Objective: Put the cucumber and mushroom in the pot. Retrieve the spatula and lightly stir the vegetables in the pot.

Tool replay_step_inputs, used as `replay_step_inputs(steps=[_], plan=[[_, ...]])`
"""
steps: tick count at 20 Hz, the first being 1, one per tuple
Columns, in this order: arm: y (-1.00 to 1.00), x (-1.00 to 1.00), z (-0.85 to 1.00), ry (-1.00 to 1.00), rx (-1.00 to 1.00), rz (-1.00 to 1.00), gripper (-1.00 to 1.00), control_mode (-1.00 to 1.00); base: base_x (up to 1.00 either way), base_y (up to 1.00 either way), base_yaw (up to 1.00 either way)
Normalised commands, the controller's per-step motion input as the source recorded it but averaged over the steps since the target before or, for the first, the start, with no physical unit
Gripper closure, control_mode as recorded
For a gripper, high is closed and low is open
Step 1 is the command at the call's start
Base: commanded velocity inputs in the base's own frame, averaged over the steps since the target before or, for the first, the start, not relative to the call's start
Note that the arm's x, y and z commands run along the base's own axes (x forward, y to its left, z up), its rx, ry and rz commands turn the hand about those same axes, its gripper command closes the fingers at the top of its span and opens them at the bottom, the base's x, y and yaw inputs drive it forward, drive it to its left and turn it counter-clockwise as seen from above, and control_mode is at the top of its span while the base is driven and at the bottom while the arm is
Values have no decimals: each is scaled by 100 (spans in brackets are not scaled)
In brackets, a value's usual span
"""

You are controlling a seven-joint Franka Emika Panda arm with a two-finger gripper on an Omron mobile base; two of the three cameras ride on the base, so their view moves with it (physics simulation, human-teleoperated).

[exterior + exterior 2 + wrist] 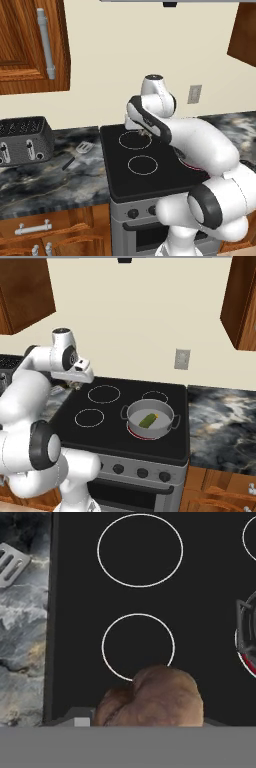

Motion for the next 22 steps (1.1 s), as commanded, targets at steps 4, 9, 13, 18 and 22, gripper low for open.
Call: replay_step_inputs(steps=[4, 9, 13, 18, 22], plan=[[-100, -19, 11, 0, -1, 0, 100, -100, 0, 0, 0], [-100, -2, -5, 0, 0, -2, 100, -100, 0, 0, 0], [-100, 0, -38, 1, 0, 0, 100, -100, 0, 0, 0], [-100, 0, -24, 1, 0, 0, 100, -100, 0, 0, 0], [-100, 0, -22, 0, 0, 0, 100, -100, 0, 0, 0]])
